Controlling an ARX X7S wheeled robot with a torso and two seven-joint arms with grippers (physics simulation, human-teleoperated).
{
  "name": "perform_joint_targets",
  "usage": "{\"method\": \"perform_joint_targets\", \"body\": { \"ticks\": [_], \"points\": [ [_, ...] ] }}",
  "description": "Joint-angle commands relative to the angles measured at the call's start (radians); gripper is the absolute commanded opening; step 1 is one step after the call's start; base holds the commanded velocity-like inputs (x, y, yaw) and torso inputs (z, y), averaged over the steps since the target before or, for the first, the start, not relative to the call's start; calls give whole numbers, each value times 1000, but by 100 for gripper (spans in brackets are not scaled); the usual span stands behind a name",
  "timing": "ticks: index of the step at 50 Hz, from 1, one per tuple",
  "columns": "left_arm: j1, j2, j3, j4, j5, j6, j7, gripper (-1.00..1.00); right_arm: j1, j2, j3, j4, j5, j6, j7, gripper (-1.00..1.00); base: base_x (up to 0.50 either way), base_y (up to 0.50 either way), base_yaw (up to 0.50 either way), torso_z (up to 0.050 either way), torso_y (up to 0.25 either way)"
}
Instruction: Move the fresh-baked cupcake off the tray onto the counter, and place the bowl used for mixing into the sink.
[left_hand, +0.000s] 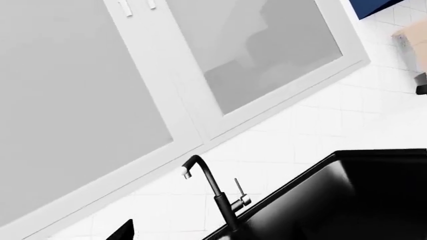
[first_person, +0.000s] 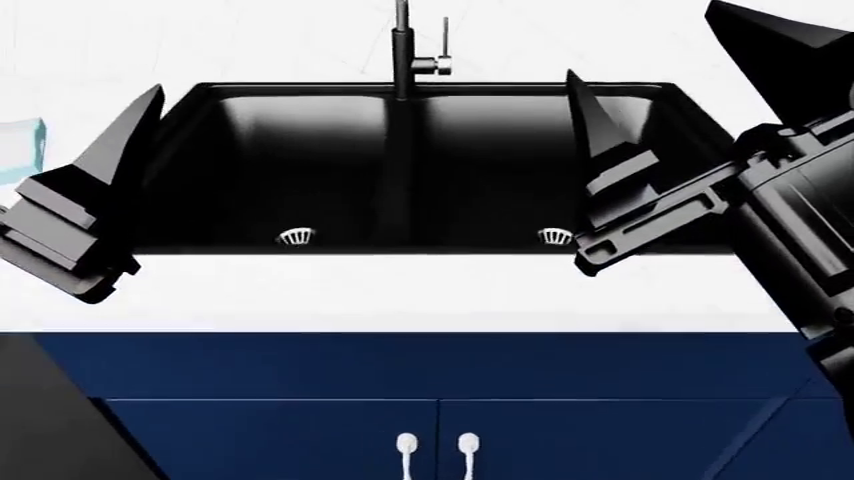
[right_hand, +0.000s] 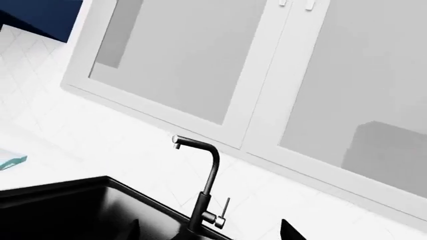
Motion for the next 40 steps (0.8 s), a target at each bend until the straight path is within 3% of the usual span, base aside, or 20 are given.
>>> {"method": "perform_joint_targets", "body": {
  "ticks": [1,15,40],
  "points": [
    [17,-12,-11,11,6,8,4,100,6,13,-9,-6,12,-4,-3,100,230,500,0,0,0],
    [5,4,-27,14,9,-19,9,100,-8,22,-28,-19,-18,-21,-29,100,155,500,0,0,1],
    [9,22,-48,15,13,-39,10,100,4,19,-64,-14,-32,-38,-33,100,4,500,0,0,0]
  ]
}}
